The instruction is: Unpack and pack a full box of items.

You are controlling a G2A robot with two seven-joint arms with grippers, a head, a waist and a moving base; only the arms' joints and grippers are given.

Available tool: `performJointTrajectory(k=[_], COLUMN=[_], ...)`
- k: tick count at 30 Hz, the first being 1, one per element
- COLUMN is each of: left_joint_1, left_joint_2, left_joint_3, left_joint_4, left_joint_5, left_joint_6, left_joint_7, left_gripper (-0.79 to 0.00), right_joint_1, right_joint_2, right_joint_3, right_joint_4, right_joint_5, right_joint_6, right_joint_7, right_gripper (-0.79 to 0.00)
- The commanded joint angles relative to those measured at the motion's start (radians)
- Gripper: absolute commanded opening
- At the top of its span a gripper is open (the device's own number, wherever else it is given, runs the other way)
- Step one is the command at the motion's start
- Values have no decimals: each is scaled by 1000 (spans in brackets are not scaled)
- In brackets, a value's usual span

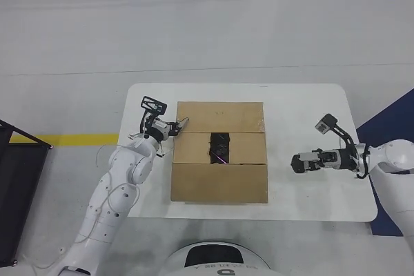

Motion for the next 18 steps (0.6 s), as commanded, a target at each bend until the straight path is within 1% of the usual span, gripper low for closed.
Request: performJointTrajectory(k=[1,6,11,13,15,18], left_joint_1=[0,0,0,0,0,0], left_joint_2=[0,0,0,0,0,0], left_joint_3=[0,0,0,0,0,0], left_joint_4=[0,0,0,0,0,0], left_joint_5=[0,0,0,0,0,0], left_joint_6=[0,0,0,0,0,0], left_joint_7=[0,0,0,0,0,0], left_gripper=[0,0,0,0,0,0], right_joint_1=[7,68,122,134,134,127], right_joint_2=[2,-7,-19,-23,-28,-29], right_joint_3=[-69,-195,-267,-279,-283,-294], right_joint_4=[-4,27,55,59,56,51], right_joint_5=[-19,-10,51,99,191,289], right_joint_6=[0,0,0,0,0,0], right_joint_7=[0,0,0,0,0,0], right_gripper=[0,0,0,0,0,0])
